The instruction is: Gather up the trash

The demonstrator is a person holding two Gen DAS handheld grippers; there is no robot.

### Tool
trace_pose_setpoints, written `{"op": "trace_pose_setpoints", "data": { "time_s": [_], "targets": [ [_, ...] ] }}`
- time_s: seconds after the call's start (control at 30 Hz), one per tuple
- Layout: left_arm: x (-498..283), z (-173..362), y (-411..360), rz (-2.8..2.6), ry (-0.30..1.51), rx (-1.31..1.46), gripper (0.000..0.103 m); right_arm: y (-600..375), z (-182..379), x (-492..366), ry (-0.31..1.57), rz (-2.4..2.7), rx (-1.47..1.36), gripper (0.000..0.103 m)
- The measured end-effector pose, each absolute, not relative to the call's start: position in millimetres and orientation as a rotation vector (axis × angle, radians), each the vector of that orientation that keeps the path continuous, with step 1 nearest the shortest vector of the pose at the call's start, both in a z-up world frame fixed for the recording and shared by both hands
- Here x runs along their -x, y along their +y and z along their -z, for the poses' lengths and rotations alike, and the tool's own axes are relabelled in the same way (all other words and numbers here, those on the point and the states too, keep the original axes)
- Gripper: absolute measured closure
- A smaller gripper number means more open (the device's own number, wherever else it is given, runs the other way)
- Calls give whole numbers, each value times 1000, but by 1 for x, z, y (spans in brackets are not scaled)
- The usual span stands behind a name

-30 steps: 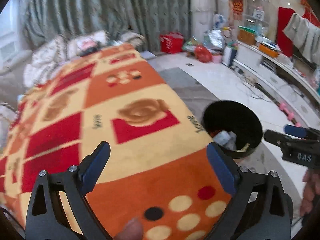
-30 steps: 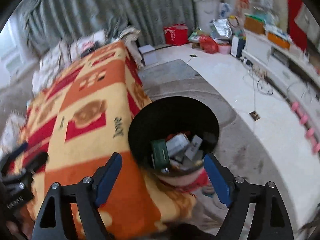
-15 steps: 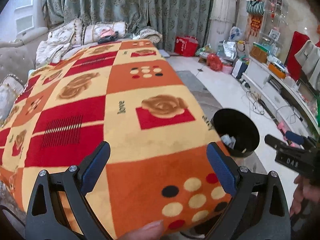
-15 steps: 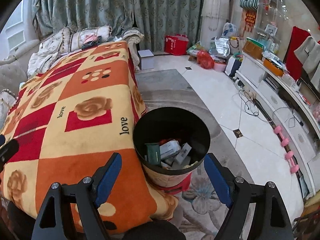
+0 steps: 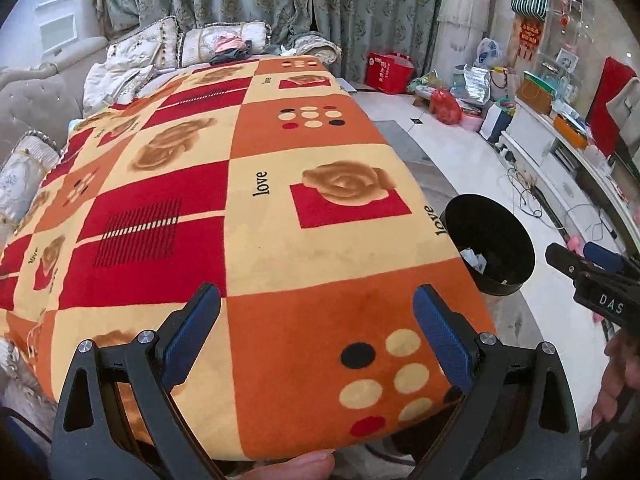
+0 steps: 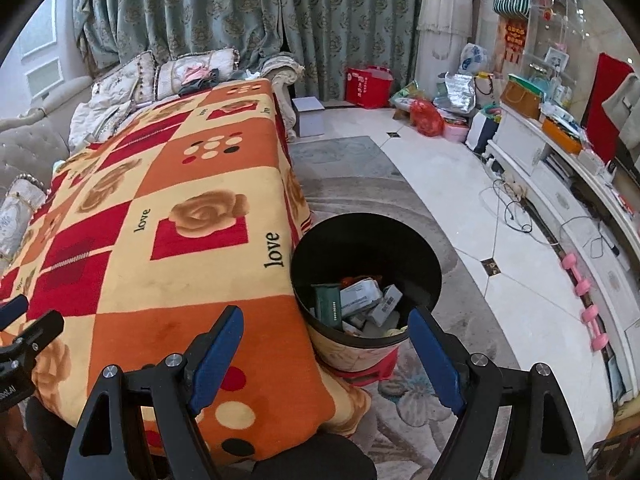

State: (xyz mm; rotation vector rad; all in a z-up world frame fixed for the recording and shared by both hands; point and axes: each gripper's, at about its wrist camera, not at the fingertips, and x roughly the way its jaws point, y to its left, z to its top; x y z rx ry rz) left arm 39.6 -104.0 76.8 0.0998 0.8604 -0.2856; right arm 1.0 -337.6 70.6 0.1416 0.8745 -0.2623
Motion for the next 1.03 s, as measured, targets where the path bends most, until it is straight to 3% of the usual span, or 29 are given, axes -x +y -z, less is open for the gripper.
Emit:
{"op": "trace_pose_setpoints", "data": {
  "time_s": [1.03],
  "targets": [
    [-35, -77, -112, 304, 840, -122, 6, -333, -74, -7, 875, 242, -148, 21]
  ]
}}
